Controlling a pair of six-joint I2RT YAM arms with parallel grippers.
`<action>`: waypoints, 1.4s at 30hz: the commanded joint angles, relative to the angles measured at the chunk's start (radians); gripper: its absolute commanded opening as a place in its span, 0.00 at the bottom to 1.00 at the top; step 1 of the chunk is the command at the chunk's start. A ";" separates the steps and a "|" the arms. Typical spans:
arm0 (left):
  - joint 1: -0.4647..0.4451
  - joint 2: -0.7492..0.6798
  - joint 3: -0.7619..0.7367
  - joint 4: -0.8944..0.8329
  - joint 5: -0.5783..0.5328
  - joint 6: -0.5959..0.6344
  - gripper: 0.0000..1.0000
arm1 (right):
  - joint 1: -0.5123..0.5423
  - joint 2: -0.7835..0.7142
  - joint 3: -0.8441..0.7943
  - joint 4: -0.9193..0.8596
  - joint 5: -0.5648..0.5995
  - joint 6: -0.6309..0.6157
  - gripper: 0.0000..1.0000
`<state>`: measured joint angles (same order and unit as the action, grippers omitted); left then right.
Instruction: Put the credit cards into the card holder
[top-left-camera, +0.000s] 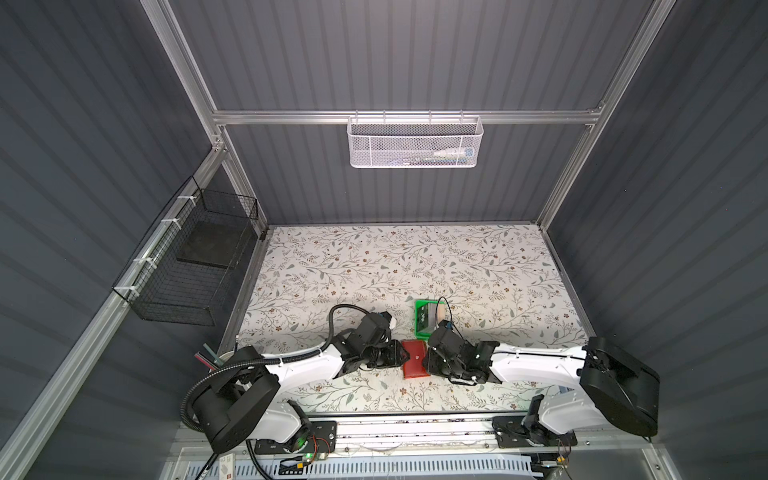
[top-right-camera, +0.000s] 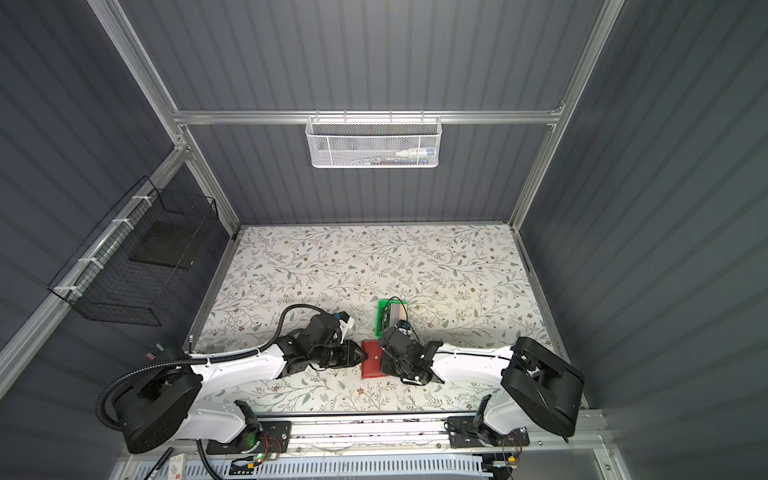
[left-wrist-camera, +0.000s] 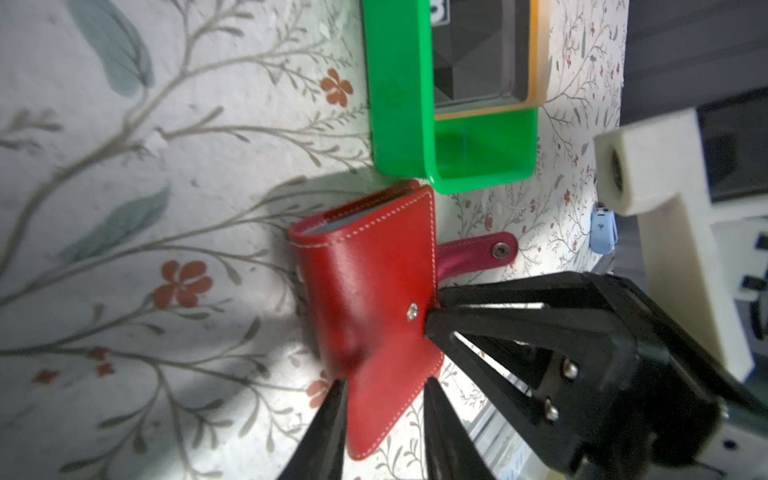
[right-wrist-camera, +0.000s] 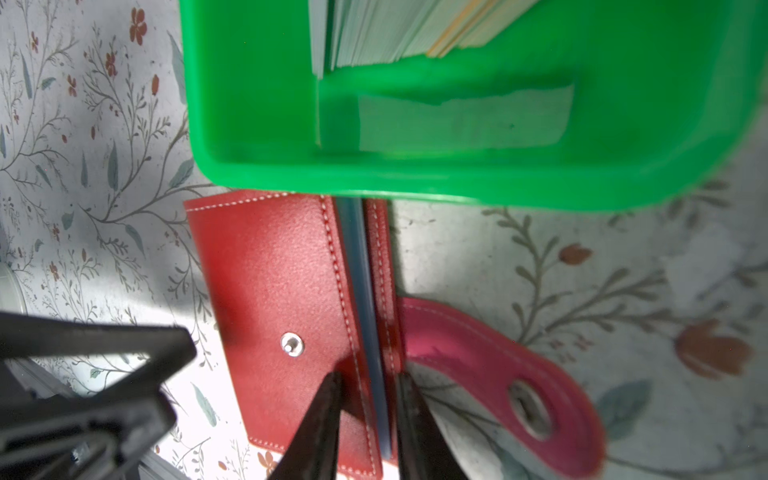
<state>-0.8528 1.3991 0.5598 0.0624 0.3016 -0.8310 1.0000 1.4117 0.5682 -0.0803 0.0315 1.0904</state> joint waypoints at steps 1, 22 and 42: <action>0.002 0.040 0.029 -0.055 -0.013 0.047 0.32 | -0.003 -0.005 -0.015 -0.115 0.031 -0.009 0.30; 0.000 0.094 0.021 0.009 0.016 0.026 0.32 | -0.003 0.017 -0.056 -0.019 -0.024 -0.014 0.24; -0.012 0.117 0.029 0.029 0.050 0.007 0.31 | -0.010 0.019 -0.085 0.043 -0.068 -0.011 0.21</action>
<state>-0.8524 1.5124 0.5804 0.1013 0.3252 -0.8310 0.9890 1.4021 0.5240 0.0006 -0.0101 1.0767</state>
